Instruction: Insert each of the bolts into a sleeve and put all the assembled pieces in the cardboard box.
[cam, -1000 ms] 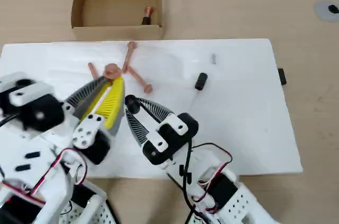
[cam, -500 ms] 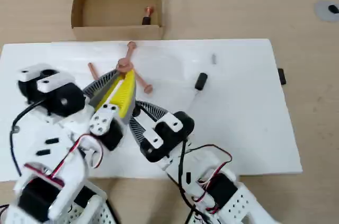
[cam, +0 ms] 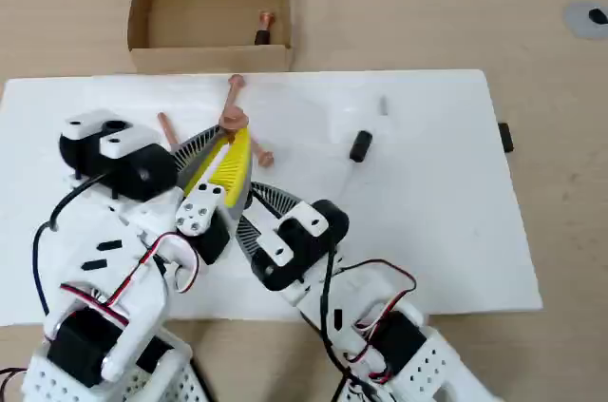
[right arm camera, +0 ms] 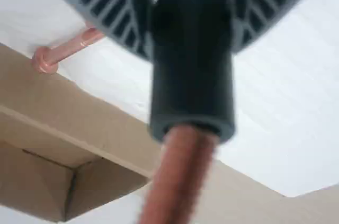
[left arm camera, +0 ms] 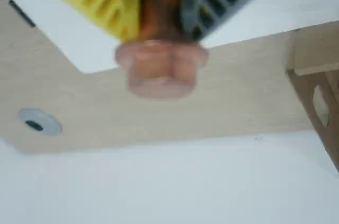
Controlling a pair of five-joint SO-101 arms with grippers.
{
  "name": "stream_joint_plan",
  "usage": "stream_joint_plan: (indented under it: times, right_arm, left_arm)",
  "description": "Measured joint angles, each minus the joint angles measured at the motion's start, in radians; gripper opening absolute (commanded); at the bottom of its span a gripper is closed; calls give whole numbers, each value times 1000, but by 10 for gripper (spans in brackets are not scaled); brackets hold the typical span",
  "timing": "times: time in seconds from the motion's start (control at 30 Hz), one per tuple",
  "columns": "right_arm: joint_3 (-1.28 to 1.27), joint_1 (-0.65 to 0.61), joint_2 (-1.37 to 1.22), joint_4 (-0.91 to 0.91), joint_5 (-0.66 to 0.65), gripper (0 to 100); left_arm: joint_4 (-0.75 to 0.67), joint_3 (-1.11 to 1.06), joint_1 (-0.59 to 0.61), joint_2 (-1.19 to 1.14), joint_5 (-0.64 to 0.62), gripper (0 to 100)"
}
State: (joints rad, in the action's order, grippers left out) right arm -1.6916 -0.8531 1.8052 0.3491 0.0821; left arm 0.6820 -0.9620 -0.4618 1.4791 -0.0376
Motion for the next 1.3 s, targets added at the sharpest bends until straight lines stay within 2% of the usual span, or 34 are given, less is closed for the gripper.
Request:
stream_joint_plan:
  times: [0.13,0.47,0.77,1.3]
  right_arm:
    - [0,0,0,0,34,9]
    - [0,0,0,0,41,9]
    - [0,0,0,0,41,9]
    - [0,-3,0,2,41,9]
  left_arm:
    - [0,0,2,0,2,6]
    - [-34,0,100,0,-17,8]
    - [-34,-25,100,2,-89,8]
    - [23,-25,37,11,-91,7]
